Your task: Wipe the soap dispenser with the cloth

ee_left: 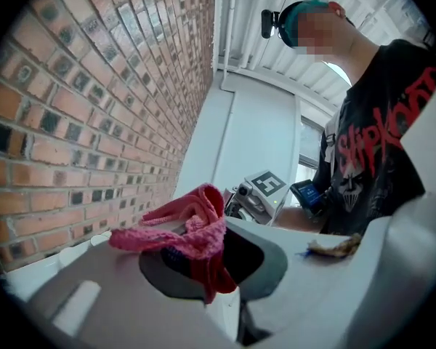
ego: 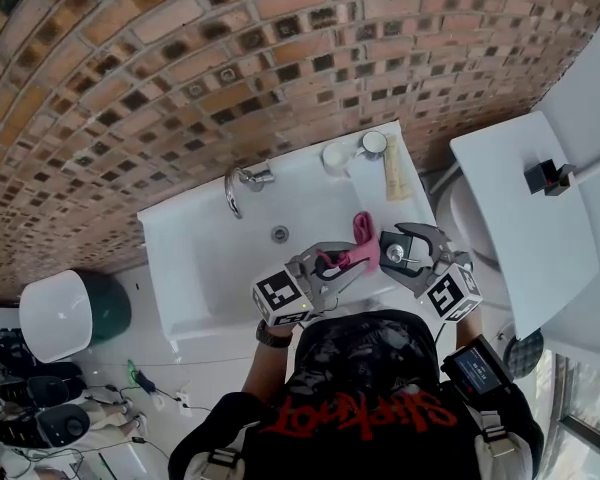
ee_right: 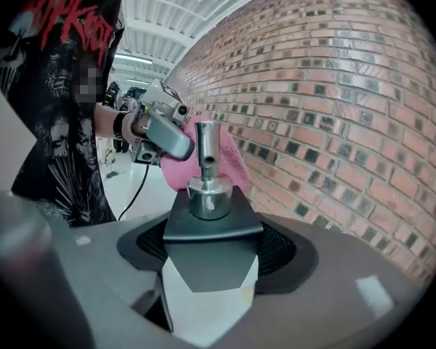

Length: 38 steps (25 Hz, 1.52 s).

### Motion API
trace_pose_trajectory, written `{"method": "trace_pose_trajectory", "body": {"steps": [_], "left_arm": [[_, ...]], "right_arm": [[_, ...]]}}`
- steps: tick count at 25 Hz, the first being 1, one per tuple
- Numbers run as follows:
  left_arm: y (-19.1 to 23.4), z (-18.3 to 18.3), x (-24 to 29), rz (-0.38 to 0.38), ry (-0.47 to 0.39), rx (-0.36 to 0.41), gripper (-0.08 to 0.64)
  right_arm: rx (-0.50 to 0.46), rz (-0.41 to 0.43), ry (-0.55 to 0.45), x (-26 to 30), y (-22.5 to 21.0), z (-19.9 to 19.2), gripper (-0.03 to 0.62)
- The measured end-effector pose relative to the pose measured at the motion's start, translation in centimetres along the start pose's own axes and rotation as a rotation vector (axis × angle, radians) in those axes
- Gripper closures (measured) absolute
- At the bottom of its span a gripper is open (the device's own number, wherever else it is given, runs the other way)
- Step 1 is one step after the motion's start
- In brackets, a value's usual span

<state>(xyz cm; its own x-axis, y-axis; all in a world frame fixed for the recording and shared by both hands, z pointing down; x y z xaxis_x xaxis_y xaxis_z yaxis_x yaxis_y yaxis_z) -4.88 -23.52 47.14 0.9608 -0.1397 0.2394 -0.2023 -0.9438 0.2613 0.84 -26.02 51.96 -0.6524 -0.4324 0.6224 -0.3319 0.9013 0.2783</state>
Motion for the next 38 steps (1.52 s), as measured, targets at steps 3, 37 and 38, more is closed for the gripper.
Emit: {"method": "trace_pose_trajectory", "body": {"steps": [3,37,38], "left_arm": [[-0.1,0.1,0.0,-0.036,-0.022,-0.021,0.518],[-2.0,-5.1,1.2,-0.119,0.074,-0.107,0.518],[-2.8,-4.1,1.3,-0.150,0.038,-0.107,0.518]], "right_arm": [[-0.024,0.020,-0.021,0.1,0.7,1.0,0.268],[0.449,-0.151,-0.337,-5.6,-5.3,2.9,0.275],[0.473,-0.169,-0.289,-4.8,-5.3,1.9,0.275]]}}
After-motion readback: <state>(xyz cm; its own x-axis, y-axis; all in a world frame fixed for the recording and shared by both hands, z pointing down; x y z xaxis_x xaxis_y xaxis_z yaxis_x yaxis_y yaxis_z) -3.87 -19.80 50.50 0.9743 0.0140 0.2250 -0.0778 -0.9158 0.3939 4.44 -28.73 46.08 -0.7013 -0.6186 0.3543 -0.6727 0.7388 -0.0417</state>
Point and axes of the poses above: the fingertips, and each gripper's own axes: x forward along the fingers, y to its left, z out of its top, the point moved 2 cm from there along -x, backward along the fingers, and after that the axes turned 9 degrees about y, right-handed, at the moved point
